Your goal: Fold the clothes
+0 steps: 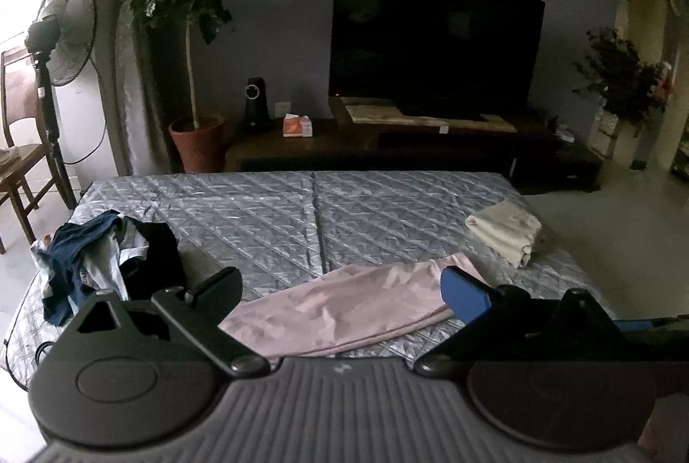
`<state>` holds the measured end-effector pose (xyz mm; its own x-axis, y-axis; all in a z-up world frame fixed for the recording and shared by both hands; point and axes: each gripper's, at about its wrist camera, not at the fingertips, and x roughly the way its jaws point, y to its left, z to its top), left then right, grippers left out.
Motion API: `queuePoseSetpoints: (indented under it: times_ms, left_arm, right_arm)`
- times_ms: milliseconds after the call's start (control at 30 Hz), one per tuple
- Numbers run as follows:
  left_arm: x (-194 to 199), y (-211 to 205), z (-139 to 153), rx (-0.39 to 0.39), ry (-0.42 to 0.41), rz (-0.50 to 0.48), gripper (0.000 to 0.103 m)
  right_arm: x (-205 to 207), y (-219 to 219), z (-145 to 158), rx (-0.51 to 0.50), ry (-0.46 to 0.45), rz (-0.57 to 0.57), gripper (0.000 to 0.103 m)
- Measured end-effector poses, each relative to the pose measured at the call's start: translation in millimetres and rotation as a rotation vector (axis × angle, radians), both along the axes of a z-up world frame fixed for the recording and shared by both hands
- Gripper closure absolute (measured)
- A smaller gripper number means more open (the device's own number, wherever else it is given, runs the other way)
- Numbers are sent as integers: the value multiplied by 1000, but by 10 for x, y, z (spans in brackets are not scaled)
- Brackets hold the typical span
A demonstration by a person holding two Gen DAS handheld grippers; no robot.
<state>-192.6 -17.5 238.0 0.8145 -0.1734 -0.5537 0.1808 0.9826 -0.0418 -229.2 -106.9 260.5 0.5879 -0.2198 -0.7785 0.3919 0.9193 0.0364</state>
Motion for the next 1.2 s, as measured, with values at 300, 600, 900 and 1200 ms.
queuePoseSetpoints:
  times_ms: [300,600,900,1200]
  left_arm:
    - [-10,-9,-39,-7,-1,-11,5]
    - [38,-32,-124,-7,21,-13,5]
    - [44,-46,-142,15,28,-9,5]
    - [18,-107,-89,73,24,27,4]
  right_arm:
    - [-36,6,-7,-18,2,-11,13]
    - [30,43,-90,-22,25,6,13]
    - [78,96,-152,-20,43,19,13]
    - [58,153,-133,-46,33,32,13]
